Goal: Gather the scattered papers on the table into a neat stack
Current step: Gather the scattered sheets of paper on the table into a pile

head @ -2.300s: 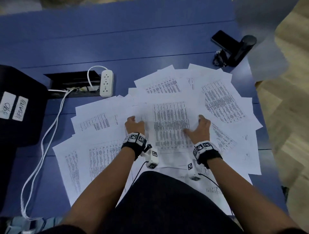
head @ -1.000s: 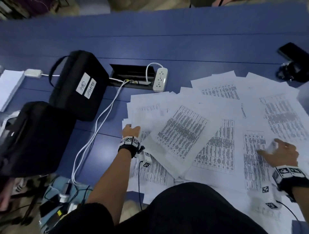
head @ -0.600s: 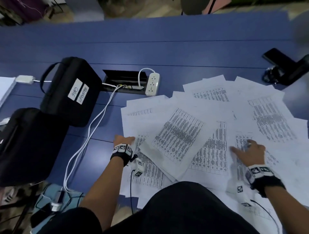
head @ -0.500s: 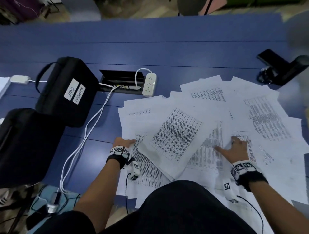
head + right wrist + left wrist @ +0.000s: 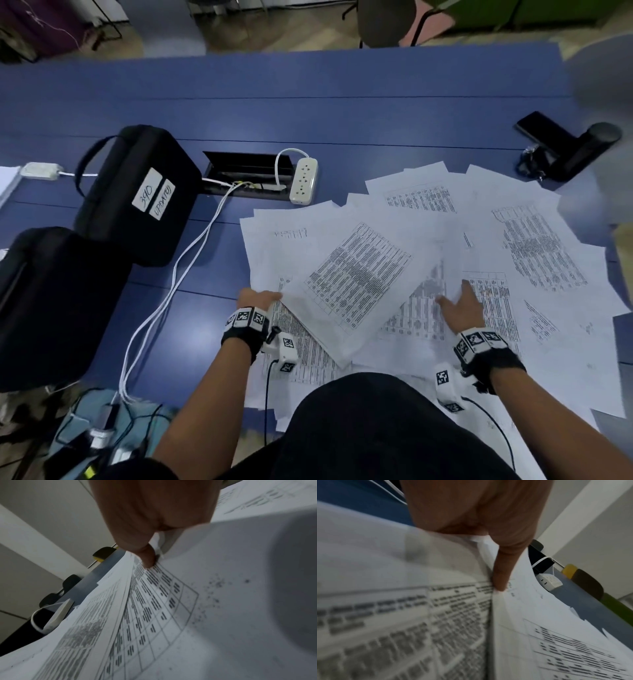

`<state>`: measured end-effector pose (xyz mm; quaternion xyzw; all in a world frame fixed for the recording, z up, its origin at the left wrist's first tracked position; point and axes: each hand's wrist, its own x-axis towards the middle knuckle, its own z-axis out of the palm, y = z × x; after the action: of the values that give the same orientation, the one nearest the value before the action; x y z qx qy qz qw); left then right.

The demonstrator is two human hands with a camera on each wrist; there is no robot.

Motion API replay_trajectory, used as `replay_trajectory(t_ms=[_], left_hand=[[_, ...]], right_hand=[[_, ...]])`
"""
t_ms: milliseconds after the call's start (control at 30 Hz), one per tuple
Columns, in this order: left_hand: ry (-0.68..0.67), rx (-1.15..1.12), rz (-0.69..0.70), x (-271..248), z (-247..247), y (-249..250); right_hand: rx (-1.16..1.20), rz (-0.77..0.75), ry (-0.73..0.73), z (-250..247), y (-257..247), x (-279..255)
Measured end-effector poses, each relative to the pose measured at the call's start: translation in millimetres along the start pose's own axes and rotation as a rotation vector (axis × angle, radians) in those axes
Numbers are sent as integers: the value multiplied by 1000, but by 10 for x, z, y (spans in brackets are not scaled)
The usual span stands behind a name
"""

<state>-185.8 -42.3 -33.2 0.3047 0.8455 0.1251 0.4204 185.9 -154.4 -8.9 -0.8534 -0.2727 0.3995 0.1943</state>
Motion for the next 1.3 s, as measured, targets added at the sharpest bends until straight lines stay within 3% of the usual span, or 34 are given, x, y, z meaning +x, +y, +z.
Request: replay_trajectory(t_ms=[167,300,400,500,700,867,1000,1067,1233,1300], left_hand=[[-94,5,199,112,-188,40],[-195,83,259,170,-194,74],[-94,194,317,156,-112,140],[-39,241,319,135,-30,150],[-89,312,395,120,-42,74],[-95,326,449,218,-181,-84],[-147,336,465,223,-242,-148],[-169,321,487,238,-266,-157],[-258,248,572,286,-306,-154],[-279,210,619,285,-339,-137]], right_hand=[[130,-76,236,-242,59,32],[225,-209,500,-550,-35,49],[331,-286,739,-826,-162,76],[446,-286,809,-938,-239,25],[437,-121,564,-379,-269,-110],[556,-30,712,4,-238,-266],[546,-122,665,249,-214,-411],[458,-117,590,408,-206,-470],[-24,-9,220,902,-242,-461],[-67,22,163,1070,-358,-418]])
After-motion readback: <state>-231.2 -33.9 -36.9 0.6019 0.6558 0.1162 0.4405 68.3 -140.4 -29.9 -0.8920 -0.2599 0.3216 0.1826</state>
